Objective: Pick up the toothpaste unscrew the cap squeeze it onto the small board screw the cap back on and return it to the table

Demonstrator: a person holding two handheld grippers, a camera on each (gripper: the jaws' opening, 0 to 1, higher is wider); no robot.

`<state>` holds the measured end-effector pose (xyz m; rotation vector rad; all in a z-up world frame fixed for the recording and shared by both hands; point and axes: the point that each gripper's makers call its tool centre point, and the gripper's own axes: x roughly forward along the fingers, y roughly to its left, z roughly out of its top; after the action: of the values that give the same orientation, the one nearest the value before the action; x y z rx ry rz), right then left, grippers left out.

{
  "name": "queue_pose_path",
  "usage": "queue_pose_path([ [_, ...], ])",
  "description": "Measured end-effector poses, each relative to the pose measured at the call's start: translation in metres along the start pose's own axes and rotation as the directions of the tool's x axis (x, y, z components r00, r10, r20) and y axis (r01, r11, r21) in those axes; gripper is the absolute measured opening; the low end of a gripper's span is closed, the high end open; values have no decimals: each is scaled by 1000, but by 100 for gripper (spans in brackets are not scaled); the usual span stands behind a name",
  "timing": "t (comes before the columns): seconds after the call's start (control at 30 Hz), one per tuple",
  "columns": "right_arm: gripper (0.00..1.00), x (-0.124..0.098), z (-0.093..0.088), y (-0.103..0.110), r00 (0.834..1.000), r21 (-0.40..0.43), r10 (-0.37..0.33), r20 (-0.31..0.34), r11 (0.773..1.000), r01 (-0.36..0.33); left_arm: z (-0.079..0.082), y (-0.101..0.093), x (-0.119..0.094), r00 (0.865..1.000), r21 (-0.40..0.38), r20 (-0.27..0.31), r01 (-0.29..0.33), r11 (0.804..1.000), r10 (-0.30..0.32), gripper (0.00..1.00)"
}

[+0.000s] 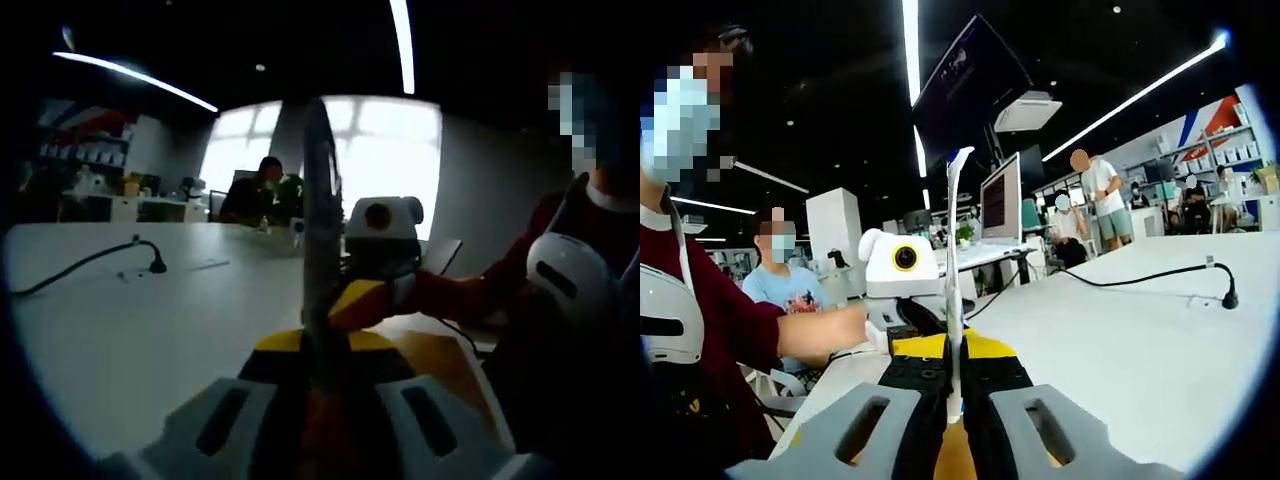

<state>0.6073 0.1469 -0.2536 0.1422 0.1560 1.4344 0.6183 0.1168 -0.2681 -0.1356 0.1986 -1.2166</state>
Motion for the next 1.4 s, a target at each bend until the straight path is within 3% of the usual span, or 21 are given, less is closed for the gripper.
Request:
queue_pose_path([
  [0.6, 1, 3, -9, -14, 999, -42, -31, -24, 999, 30, -4, 8, -4, 999, 51, -28, -27, 998, 29, 11],
  [0.7, 1, 5, -8, -15, 999, -55, -35, -21, 998, 34, -10, 12, 4, 999, 58, -23, -33, 998, 35, 11],
  [0.77, 1, 5, -9, -17, 999, -54, -38, -22, 998, 36, -9, 22, -3, 999, 59, -23, -35, 998, 37, 11],
  [0.87, 1, 6, -10, -18, 999, -53, -40, -24, 998, 39, -13, 14, 5, 999, 66, -27, -37, 997, 38, 12],
  [1.4, 2, 6, -13, -24, 998, -83, -57, -24, 995, 55, -16, 19, 7, 999, 84, -16, -44, 996, 45, 12],
])
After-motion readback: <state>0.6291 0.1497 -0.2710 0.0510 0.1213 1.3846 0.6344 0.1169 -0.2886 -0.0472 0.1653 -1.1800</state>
